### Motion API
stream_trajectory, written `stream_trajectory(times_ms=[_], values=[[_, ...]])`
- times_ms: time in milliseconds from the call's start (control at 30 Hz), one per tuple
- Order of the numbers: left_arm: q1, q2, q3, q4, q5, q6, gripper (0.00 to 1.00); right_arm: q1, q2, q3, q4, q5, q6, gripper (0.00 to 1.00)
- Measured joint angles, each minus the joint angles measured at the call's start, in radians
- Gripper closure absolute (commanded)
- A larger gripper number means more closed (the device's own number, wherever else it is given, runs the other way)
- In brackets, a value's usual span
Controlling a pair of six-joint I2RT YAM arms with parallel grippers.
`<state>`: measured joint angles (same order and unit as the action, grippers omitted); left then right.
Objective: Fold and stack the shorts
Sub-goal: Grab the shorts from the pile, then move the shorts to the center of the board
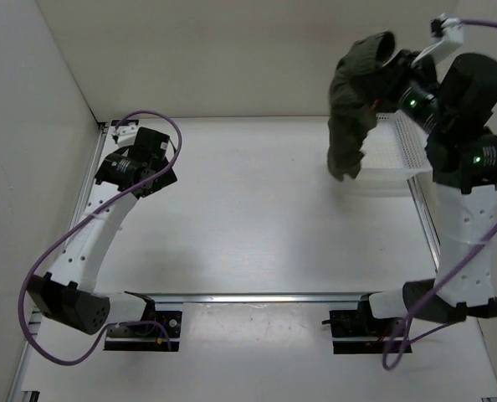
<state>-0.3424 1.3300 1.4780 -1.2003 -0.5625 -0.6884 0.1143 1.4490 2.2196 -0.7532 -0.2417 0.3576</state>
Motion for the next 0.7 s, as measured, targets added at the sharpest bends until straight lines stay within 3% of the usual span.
stream_trajectory(times_ms=[100,133,167,200,233,300,400,533,700], values=[[0.0,-0.067,-0.007,-0.001,0.014,-0.015,0.01,0.173,-0.104,-0.169,0.02,0.003,-0.001,1.0],[0.0,-0.089,-0.007,0.002,0.02,-0.019,0.01,0.234,-0.121,-0.237,0.034,0.024,-0.001,0.95],[0.0,-0.106,-0.006,0.004,0.026,-0.02,0.01,0.283,-0.124,-0.298,0.034,0.042,-0.001,0.6],[0.0,-0.122,0.003,0.0,0.035,-0.018,0.01,0.335,-0.117,-0.363,0.029,0.067,0.0,0.36],[0.0,-0.125,0.025,-0.008,0.049,-0.011,0.01,0.391,-0.1,-0.423,0.028,0.101,-0.003,0.25],[0.0,-0.11,0.084,-0.012,0.074,0.011,0.01,0.47,-0.044,-0.531,0.017,0.179,-0.014,0.13],[0.0,-0.079,0.15,0.007,0.127,0.059,0.01,0.54,0.01,-0.697,-0.026,0.29,0.001,0.01],[-0.001,-0.073,0.093,0.06,0.233,0.115,0.07,0.544,-0.08,-0.87,-0.074,0.393,0.043,0.01],[-0.042,-0.026,-0.083,0.152,0.409,0.138,0.05,0.542,-0.292,-0.99,-0.063,0.457,0.113,0.01]])
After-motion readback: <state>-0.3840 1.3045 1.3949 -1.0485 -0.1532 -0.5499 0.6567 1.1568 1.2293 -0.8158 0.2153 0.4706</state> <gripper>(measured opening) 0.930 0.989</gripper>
